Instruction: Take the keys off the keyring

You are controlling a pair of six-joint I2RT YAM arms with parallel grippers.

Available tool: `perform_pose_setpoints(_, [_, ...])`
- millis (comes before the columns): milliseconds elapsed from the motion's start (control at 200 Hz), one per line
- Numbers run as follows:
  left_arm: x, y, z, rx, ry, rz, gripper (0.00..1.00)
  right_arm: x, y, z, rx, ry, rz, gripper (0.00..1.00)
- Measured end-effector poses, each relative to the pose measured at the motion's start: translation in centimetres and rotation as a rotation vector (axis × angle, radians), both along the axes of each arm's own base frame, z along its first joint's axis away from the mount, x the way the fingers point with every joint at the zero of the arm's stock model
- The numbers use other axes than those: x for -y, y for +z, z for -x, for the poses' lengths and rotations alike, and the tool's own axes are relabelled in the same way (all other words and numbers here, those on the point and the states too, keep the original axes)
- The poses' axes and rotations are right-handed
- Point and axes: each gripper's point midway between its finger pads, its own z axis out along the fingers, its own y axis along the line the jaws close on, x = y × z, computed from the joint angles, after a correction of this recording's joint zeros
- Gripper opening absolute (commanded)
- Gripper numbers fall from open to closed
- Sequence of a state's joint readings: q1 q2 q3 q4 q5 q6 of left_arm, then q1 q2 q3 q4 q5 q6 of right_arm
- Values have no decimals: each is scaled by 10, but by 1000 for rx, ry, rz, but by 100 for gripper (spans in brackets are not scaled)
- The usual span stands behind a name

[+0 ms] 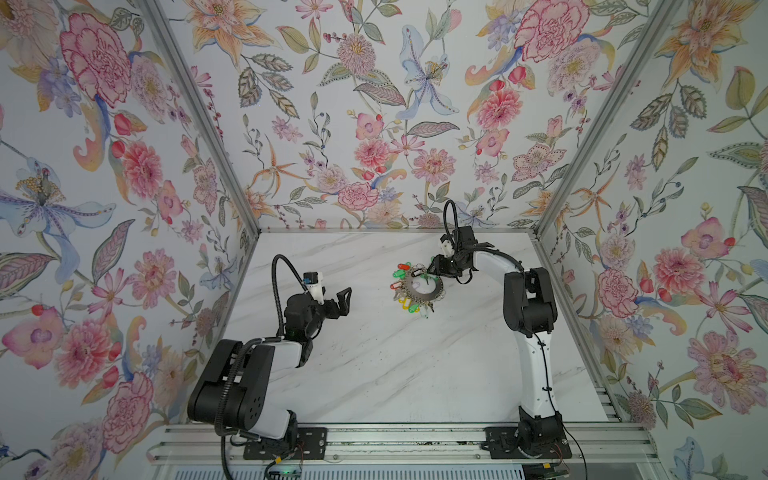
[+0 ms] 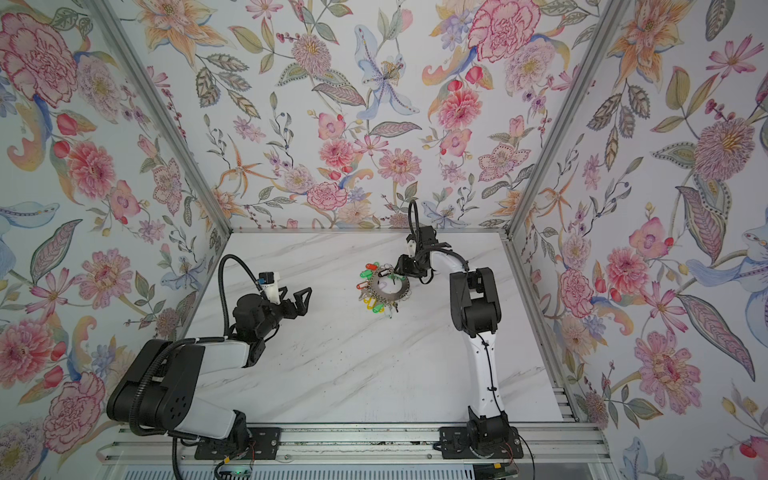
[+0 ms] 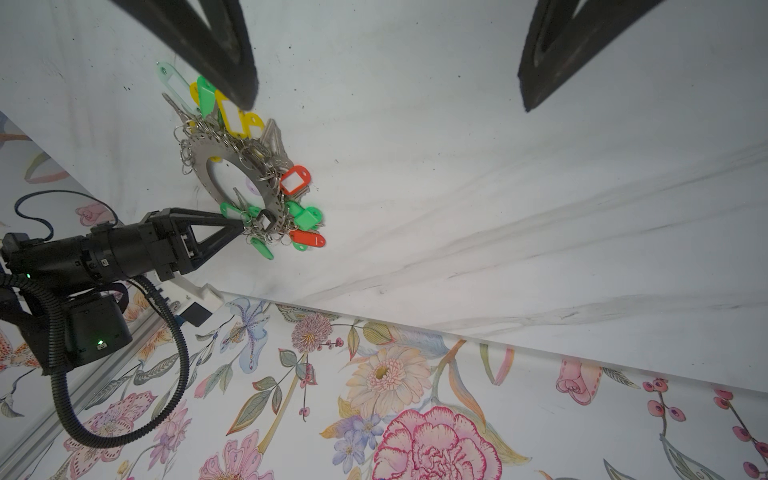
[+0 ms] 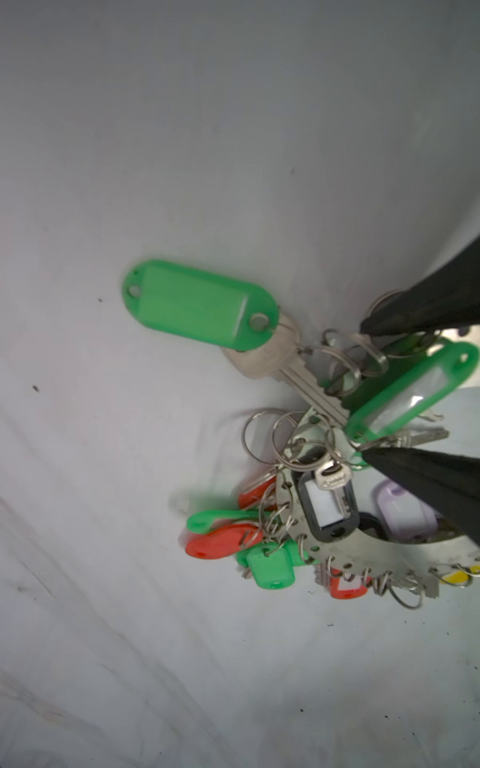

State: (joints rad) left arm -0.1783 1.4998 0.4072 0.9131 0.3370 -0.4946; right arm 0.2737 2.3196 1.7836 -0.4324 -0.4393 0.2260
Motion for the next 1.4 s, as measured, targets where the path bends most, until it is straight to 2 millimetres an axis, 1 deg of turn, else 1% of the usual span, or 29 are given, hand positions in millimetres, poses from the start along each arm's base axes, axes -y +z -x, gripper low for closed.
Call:
perform_pose_setpoints(40, [0, 0, 0, 0, 0, 0, 99, -8, 0, 15, -14, 17, -8, 46])
perform_pose_setpoints(90, [0, 0, 0, 0, 0, 0, 99, -20, 1, 39, -39, 45, -19, 46])
perform_pose_setpoints(140, [0, 0, 0, 0, 0, 0, 99, -35, 2, 67, -72, 71, -32, 46])
perform_pose_setpoints(215, [0, 0, 0, 0, 0, 0, 99, -63, 7, 115, -122, 132, -58, 47])
perform_pose_setpoints(280, [0, 0, 0, 0, 0, 0, 99, -89, 17, 152, -148, 195, -84, 48])
perform_pose_setpoints(325, [0, 0, 0, -1, -1, 0, 99, -106, 30, 172, -143, 240, -105, 48])
perform_pose_setpoints(360, [0, -1, 0, -3, -1, 0, 99, -116, 41, 182, -128, 269, -120, 48])
perform_pose_setpoints(410, [0, -2, 0, -7, -1, 0, 99, -124, 58, 185, -92, 291, -144, 47])
perform_pose_setpoints(445, [0, -4, 0, -11, -1, 1, 99, -124, 66, 182, -70, 287, -151, 47])
perform_pose_setpoints(525, [1, -6, 0, -17, -4, 1, 99, -111, 78, 159, -16, 244, -136, 47])
perform_pose_setpoints(596, [1, -6, 0, -18, -3, 1, 99, -97, 75, 140, 24, 213, -75, 47])
perform_pose_setpoints(631, [1, -6, 0, -19, -3, 0, 99, -94, 72, 133, 34, 209, -40, 46])
perform_pose_setpoints(676, [1, -7, 0, -21, -4, 0, 99, -94, 67, 129, 44, 222, 0, 44])
perform_pose_setpoints(731, [1, -8, 0, -25, -3, -3, 99, -98, 60, 129, 50, 249, 40, 43])
perform_pose_setpoints(781, [1, -9, 1, -30, -2, -5, 99, -105, 53, 137, 50, 294, 67, 43])
perform_pose_setpoints(846, [1, -11, 1, -35, -2, -7, 99, -113, 43, 154, 33, 363, 100, 43])
perform_pose_setpoints(901, [1, -11, 1, -37, -1, -9, 99, -121, 40, 170, 32, 423, 123, 43])
perform_pose_setpoints(1041, [1, -11, 0, -41, -2, -15, 99, -150, 35, 209, 62, 576, 161, 44])
perform_pose_setpoints(1111, [1, -10, -1, -38, -2, -16, 99, -160, 33, 225, 77, 628, 185, 43])
perform_pose_setpoints(1171, [1, -9, -1, -36, -2, -15, 99, -167, 32, 234, 91, 659, 199, 42])
perform_pose_setpoints(1246, [1, -10, -1, -39, -1, -17, 99, -172, 27, 240, 95, 678, 217, 41])
perform_pose_setpoints(1321, [-1, -11, -1, -45, 11, -24, 99, -174, 18, 239, 90, 680, 237, 39])
perform_pose_setpoints(1396, [-3, -9, -1, -40, 21, -30, 99, -170, 4, 237, 76, 672, 270, 39])
